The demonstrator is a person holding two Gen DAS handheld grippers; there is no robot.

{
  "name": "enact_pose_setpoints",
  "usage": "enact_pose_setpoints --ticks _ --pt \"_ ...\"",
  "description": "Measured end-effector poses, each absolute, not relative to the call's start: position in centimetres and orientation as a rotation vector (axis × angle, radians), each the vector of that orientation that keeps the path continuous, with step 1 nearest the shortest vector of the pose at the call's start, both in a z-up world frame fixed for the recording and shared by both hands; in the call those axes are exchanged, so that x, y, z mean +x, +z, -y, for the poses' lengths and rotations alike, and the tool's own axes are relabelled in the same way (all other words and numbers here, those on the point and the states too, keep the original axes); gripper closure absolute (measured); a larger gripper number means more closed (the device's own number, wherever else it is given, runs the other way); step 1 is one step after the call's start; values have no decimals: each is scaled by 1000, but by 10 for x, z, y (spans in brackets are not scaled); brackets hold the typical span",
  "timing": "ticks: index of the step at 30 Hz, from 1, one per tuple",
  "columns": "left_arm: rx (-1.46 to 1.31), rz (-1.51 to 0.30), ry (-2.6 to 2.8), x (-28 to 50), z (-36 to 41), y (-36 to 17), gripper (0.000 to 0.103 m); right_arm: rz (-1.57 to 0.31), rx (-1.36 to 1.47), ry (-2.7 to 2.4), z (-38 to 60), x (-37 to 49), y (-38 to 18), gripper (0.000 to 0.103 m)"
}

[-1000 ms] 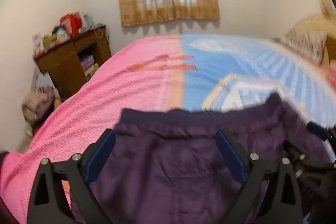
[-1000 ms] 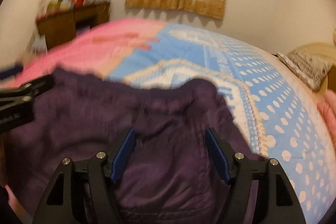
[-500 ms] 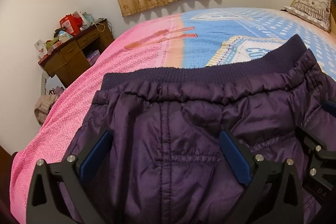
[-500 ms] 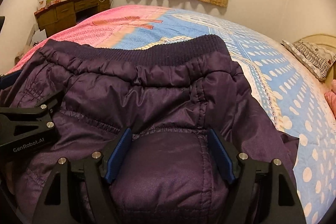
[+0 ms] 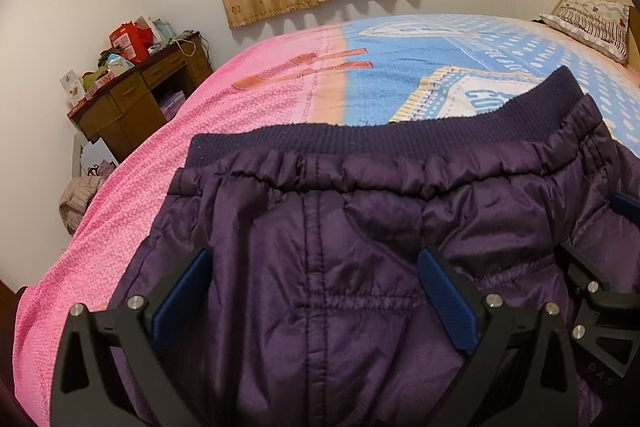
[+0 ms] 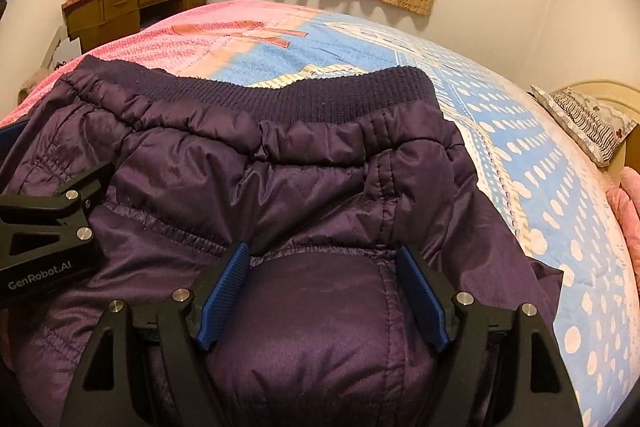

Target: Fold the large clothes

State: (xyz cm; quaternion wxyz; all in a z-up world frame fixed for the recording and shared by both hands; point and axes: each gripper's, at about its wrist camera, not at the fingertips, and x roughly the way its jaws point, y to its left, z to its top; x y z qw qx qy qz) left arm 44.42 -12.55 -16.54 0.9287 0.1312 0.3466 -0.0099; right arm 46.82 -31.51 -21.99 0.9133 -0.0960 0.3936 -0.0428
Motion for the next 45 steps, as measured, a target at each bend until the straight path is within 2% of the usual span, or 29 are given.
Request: enact_pose_setpoints --ticks 38,45 --pt "257 -717 -29 440 124 -165 0 -813 -229 -109 308 471 -221 26" --pt "236 -714 -173 418 99 -130 0 -800 -207 -99 314 468 -218 26"
